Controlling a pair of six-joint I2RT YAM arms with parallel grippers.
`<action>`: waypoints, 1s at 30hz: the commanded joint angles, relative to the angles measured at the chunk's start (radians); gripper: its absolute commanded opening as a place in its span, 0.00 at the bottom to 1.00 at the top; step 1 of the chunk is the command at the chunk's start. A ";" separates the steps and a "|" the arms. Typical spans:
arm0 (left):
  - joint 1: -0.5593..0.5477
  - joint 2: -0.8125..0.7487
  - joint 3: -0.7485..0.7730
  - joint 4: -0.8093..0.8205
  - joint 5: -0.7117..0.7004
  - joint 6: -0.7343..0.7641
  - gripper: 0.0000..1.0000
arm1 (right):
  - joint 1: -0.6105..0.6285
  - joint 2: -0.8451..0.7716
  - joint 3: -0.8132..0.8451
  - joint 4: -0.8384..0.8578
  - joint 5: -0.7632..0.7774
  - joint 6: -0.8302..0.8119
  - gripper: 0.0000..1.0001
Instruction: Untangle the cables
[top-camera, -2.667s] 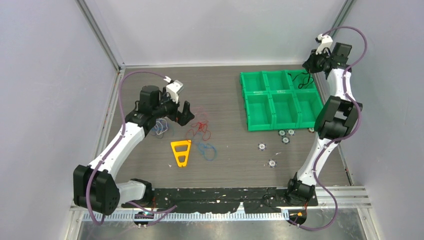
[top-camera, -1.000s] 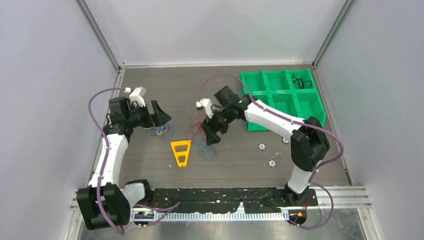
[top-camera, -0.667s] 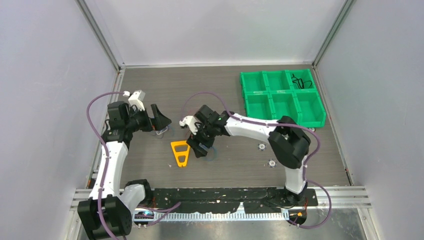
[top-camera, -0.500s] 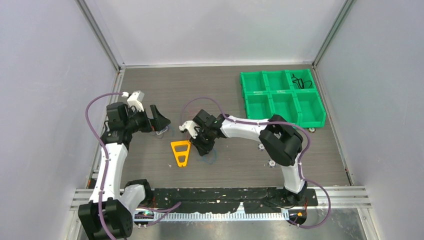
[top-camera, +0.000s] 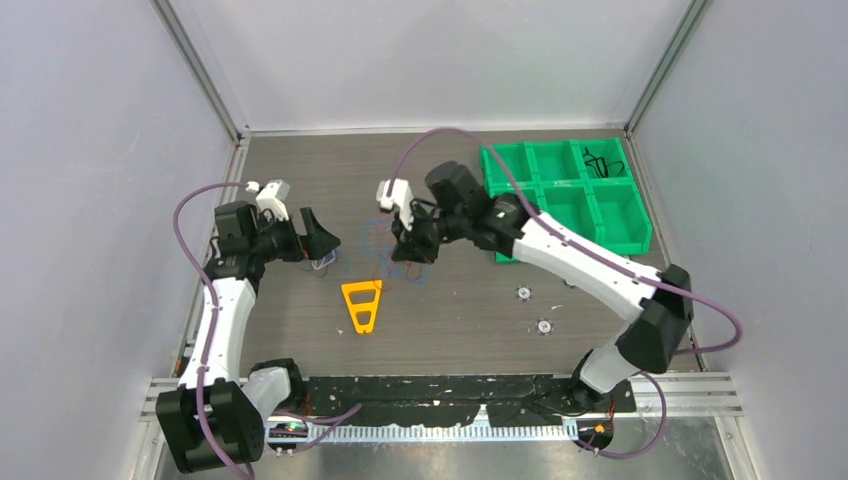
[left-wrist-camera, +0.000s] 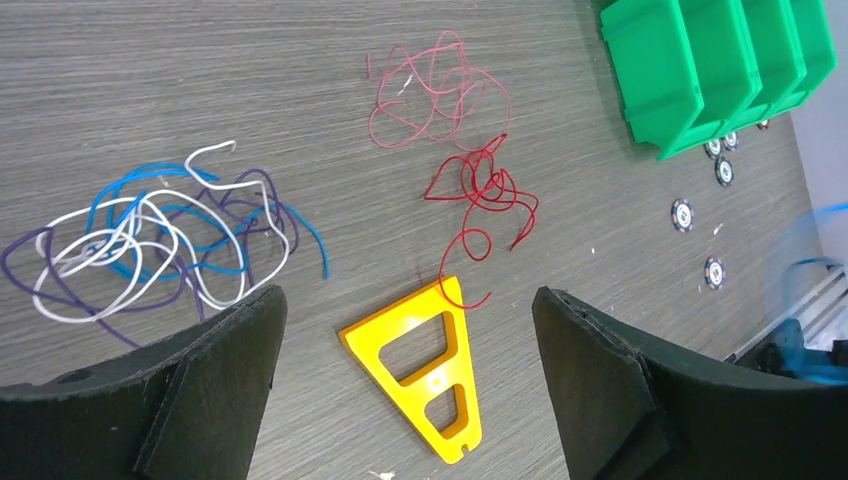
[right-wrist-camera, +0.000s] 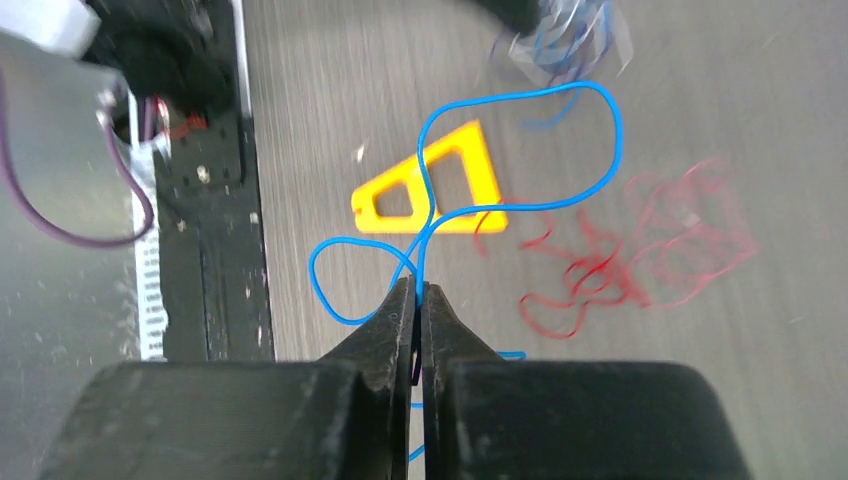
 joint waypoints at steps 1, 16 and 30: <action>0.007 0.030 0.035 0.082 0.094 0.020 0.95 | -0.054 -0.072 0.133 -0.007 -0.078 -0.001 0.05; -0.096 0.100 0.075 0.170 0.102 0.036 0.91 | -0.489 -0.035 0.321 -0.079 0.008 -0.078 0.06; -0.115 0.188 0.153 0.138 0.027 0.052 0.91 | -0.879 0.284 0.471 0.069 0.228 -0.193 0.05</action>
